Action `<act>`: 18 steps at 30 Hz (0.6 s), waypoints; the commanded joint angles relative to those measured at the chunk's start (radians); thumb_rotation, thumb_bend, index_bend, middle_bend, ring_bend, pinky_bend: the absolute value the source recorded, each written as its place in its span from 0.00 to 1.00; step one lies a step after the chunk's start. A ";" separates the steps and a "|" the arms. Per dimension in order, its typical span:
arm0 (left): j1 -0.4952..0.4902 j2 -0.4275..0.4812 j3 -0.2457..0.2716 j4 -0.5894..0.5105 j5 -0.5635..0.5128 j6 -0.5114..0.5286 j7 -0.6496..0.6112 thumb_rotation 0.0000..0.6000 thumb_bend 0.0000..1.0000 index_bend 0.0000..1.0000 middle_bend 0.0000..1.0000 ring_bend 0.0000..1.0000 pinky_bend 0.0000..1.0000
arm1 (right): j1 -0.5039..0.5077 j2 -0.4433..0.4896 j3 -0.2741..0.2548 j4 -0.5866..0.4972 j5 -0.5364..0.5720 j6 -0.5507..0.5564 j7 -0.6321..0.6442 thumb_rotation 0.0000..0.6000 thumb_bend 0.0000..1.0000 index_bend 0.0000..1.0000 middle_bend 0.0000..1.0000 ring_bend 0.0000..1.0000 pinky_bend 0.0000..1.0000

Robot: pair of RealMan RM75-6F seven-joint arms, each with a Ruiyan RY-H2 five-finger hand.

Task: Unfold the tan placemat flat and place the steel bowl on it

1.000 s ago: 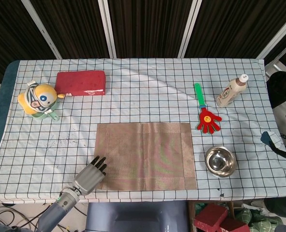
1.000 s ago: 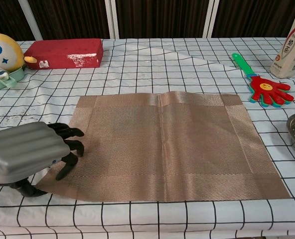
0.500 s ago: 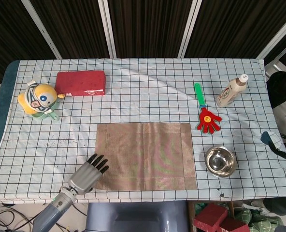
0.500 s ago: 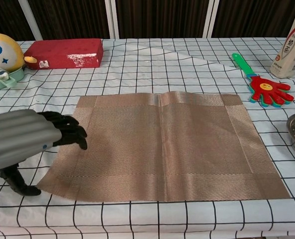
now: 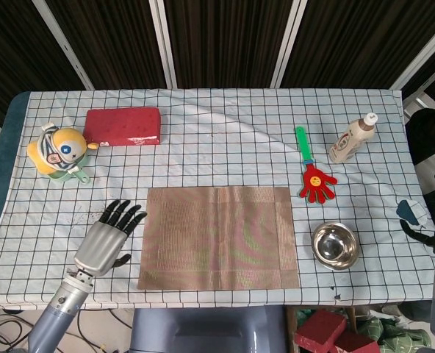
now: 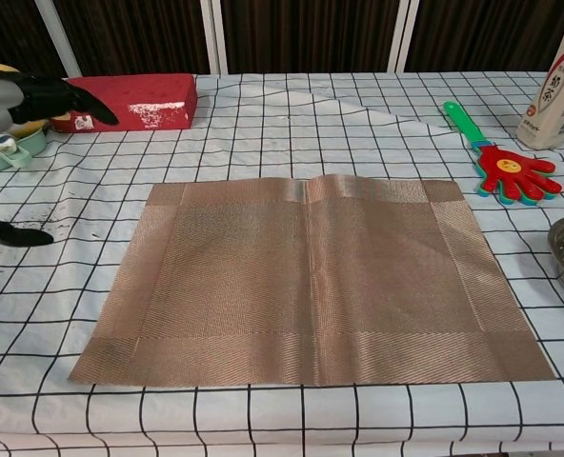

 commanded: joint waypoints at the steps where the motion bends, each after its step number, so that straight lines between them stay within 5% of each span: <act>1: 0.037 0.018 -0.040 0.033 -0.023 0.037 -0.070 1.00 0.03 0.13 0.11 0.04 0.08 | 0.003 0.008 -0.016 -0.028 -0.008 -0.006 -0.037 1.00 0.12 0.10 0.00 0.03 0.17; 18: 0.122 -0.054 -0.094 0.349 0.064 0.129 -0.255 1.00 0.03 0.10 0.09 0.04 0.08 | 0.052 0.018 -0.167 -0.222 -0.134 -0.097 -0.299 1.00 0.09 0.16 0.09 0.07 0.17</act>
